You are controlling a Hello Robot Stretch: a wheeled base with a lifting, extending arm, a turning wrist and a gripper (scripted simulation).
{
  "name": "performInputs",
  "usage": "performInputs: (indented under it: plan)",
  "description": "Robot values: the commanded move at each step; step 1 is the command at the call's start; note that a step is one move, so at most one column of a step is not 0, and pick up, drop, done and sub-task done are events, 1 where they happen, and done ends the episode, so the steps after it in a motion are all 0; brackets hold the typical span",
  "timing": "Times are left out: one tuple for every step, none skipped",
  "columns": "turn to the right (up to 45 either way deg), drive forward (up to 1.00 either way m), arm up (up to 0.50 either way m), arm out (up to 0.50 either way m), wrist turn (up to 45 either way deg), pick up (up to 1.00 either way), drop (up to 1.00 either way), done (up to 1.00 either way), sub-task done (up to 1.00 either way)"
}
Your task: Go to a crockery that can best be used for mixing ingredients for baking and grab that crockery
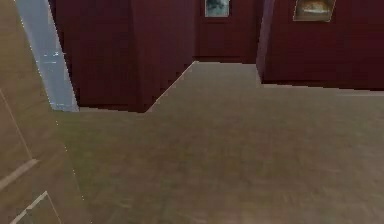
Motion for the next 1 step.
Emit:
performInputs:
  plan:
    - [0.0, 0.80, 0.00, 0.00, 0.0, 0.00, 0.00, 0.00, 0.00]
